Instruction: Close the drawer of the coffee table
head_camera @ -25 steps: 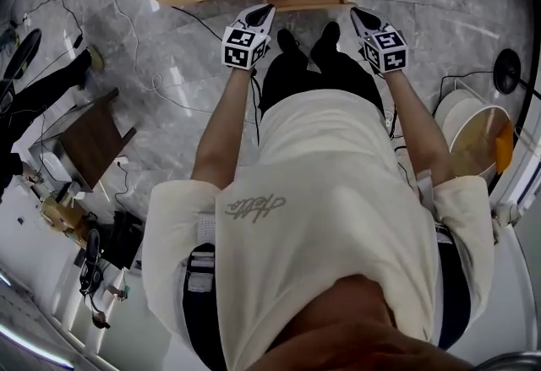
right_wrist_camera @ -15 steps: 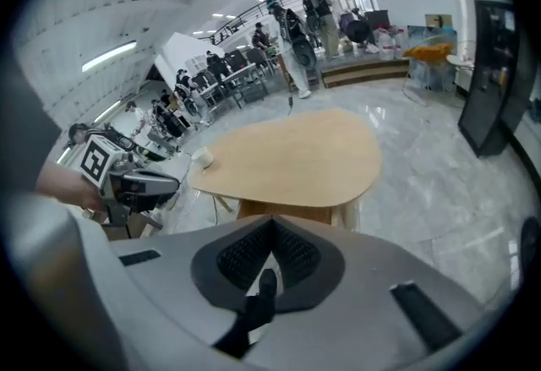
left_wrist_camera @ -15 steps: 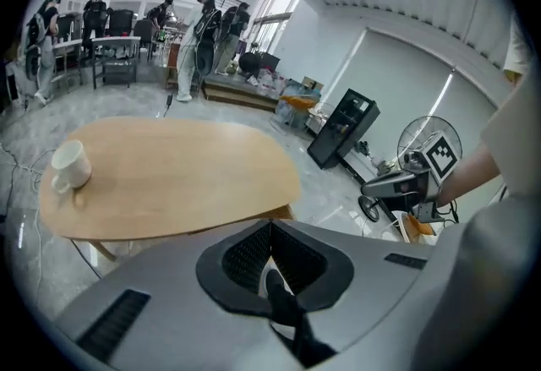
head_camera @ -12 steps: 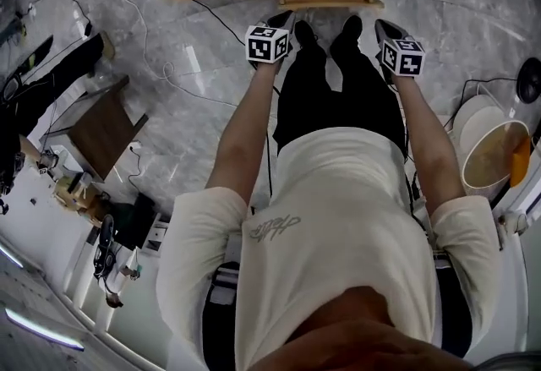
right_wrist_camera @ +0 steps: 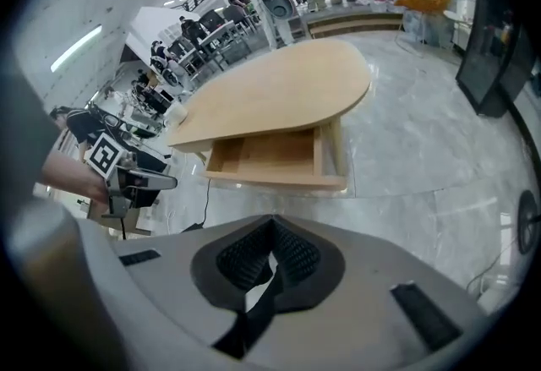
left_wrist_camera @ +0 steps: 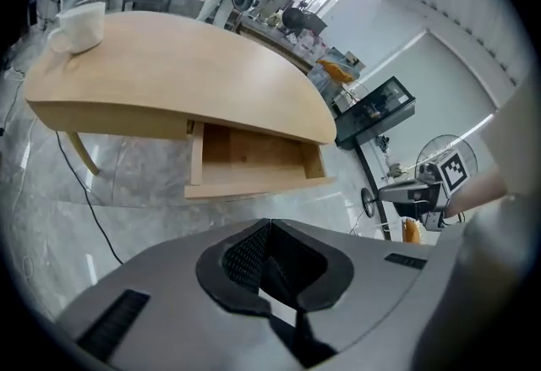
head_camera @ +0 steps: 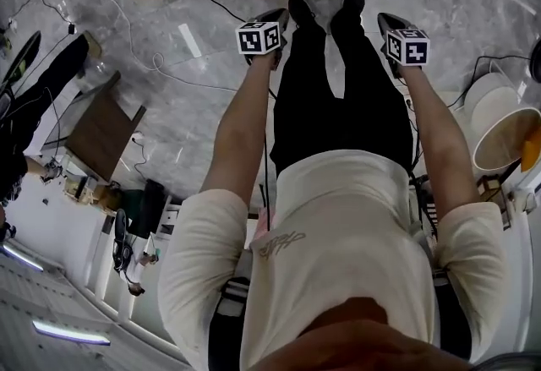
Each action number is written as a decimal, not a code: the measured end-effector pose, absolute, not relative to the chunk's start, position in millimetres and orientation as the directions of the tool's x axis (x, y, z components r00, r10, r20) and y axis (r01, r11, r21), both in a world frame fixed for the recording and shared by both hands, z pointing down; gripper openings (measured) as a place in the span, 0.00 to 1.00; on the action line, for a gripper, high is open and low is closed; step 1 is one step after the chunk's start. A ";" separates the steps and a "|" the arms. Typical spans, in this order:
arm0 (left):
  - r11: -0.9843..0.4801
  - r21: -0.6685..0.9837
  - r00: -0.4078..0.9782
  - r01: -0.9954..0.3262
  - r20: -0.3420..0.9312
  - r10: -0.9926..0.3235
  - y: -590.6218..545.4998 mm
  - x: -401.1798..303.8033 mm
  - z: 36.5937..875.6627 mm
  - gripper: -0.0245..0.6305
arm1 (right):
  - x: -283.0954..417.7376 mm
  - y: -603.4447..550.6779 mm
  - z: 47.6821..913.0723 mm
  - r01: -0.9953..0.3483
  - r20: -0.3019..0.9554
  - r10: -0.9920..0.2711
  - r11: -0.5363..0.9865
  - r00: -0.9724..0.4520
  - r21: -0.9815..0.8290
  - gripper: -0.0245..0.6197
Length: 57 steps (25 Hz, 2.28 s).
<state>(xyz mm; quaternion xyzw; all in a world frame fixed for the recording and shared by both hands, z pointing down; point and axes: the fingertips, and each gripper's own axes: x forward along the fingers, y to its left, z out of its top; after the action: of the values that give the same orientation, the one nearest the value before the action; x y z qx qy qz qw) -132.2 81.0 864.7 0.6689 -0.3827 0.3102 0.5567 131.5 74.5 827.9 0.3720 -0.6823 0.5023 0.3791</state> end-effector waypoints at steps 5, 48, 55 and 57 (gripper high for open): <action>-0.124 0.512 0.524 -0.850 0.845 -0.107 89.5 -122.0 906.3 0.04 | 131.6 78.0 881.7 -0.883 0.893 -0.068 0.196 -0.446 -0.426 0.03; -0.117 0.491 0.502 -0.863 0.858 -0.111 47.5 -96.6 1006.1 0.04 | 103.8 22.4 997.8 -0.854 0.859 -0.048 0.145 -0.510 -0.499 0.03; -0.103 0.499 0.507 -0.861 0.859 -0.078 45.5 -96.7 1003.7 0.04 | 102.8 18.1 994.4 -0.846 0.850 -0.012 0.109 -0.526 -0.522 0.03; -0.119 0.496 0.506 -0.860 0.859 -0.082 43.9 -96.5 1000.9 0.04 | 102.8 16.5 991.3 -0.841 0.846 -0.010 0.114 -0.534 -0.529 0.03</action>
<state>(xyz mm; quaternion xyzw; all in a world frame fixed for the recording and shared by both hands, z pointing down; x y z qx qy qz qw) -96.5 43.9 1000.9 0.6625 -0.3558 0.3471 0.5604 102.8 16.5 991.3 0.3246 -0.6552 0.5810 0.3575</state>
